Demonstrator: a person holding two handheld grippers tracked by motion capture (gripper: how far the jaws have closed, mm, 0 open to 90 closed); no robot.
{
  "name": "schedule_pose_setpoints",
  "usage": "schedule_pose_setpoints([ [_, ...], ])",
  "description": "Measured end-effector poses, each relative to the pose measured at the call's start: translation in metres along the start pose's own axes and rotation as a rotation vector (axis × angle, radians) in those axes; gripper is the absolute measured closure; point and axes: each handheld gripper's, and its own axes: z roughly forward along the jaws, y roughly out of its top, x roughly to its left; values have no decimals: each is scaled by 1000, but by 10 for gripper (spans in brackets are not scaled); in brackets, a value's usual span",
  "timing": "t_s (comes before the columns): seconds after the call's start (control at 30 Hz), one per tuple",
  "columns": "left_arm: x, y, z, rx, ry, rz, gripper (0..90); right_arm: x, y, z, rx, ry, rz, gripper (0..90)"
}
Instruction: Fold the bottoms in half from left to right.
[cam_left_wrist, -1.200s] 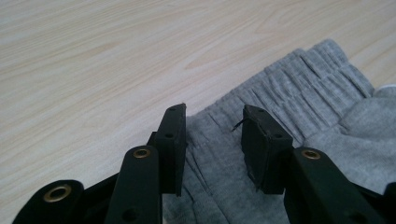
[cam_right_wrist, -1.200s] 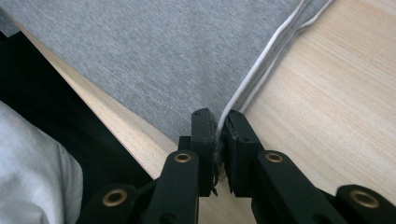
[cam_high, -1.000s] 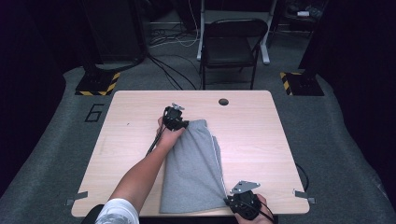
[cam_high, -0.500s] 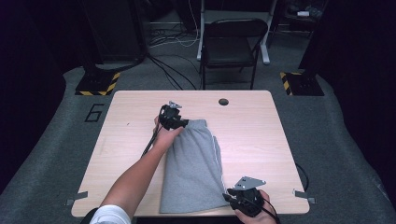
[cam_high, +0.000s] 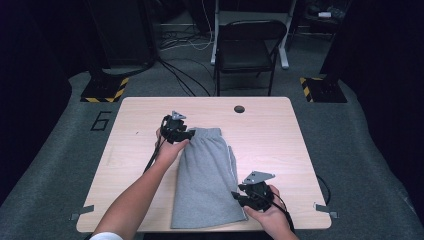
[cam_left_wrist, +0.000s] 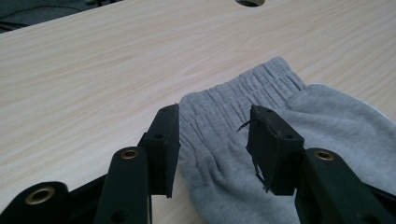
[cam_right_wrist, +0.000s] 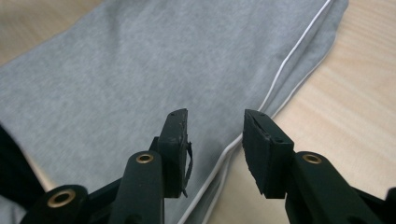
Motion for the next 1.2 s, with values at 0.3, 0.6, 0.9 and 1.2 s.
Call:
schedule_pose_setpoints([
  [0.3, 5, -9, -18, -7, -28, -32, 519, -20, 23, 20, -3, 30, 22, 538],
  [0.6, 5, -22, -27, -12, -52, -30, 506, -41, 40, 50, -4, -53, 60, 506],
  [0.9, -7, -39, -34, -18, -91, -20, 512, -65, 50, 76, 31, -78, 108, 526],
  [1.2, -15, -60, -55, -24, -104, 0, 509, -77, 57, 83, 17, -89, 155, 567],
])
